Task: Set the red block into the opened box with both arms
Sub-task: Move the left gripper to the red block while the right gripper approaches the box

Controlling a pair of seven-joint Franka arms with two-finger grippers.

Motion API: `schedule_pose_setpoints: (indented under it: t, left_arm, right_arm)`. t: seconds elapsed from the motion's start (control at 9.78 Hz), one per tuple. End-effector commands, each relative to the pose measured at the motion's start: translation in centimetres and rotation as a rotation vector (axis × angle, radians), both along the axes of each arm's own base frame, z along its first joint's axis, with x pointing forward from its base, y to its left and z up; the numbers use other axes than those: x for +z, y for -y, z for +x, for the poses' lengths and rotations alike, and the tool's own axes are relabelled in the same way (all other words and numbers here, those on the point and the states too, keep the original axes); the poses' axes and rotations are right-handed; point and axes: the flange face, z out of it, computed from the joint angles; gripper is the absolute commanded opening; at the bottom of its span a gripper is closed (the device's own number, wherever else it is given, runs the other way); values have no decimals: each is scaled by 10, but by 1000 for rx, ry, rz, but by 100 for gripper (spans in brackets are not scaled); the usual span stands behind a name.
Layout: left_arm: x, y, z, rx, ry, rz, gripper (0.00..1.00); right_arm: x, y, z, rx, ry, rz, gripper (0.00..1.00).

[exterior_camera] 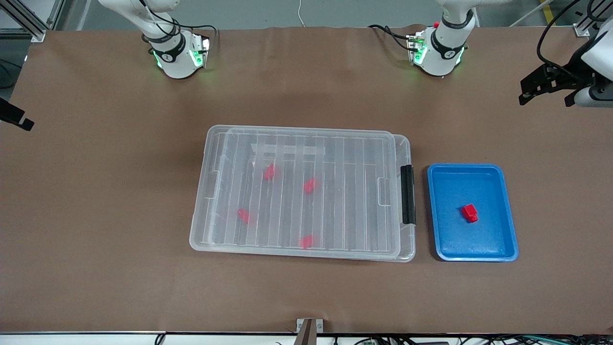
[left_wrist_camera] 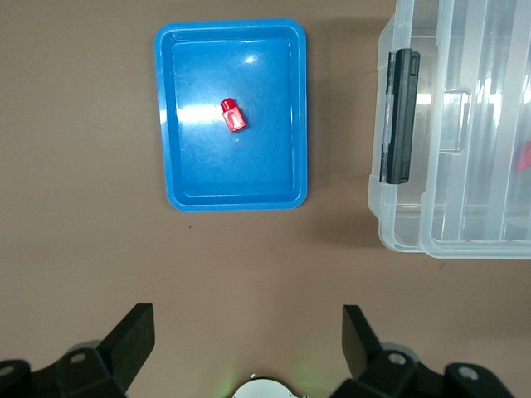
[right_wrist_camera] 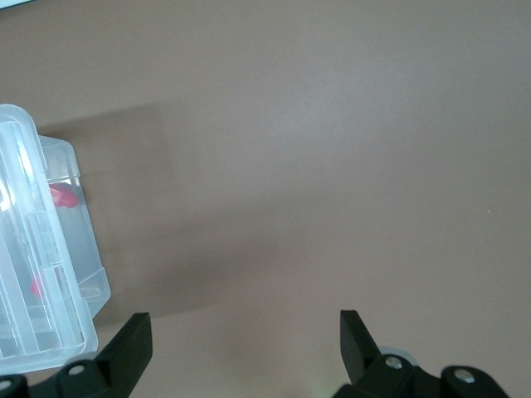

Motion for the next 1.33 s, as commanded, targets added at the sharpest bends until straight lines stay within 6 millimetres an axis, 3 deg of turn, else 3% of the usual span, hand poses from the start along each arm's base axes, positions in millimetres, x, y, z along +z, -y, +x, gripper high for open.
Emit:
schedule_pose_setpoints:
  t: [0.0,0.2,0.41,0.61,0.72,0.82,1.02,1.23]
  left_arm:
    - [-10,-1,4,21,-36,-4,100]
    - [-34,-8,26,12,-72,8,100]
    - [-93,-13,72,16,-133,2,100]
    - [-177,-16,105,31,-144,12,100]
    - [-218,-20,118,25,-135,41,100]
    - [-263,-31,130,59,-125,35,100]
    - [-342,-32,148,196,-123,37,100]
    - [-399,-34,154,270,-130,51,100]
  right_arm:
    - [3,0,-8,4,1,-10,100]
    - [3,0,-8,4,1,-10,100]
    - [3,0,-8,2,1,-2,100]
    - [-5,-25,0,49,-14,3,100]
    - [-11,-64,4,107,-28,2,100]
    - [-32,-98,16,165,-59,0,100]
    - [-85,-165,41,203,-118,-14,100]
    - [-151,-242,51,180,-150,-42,100]
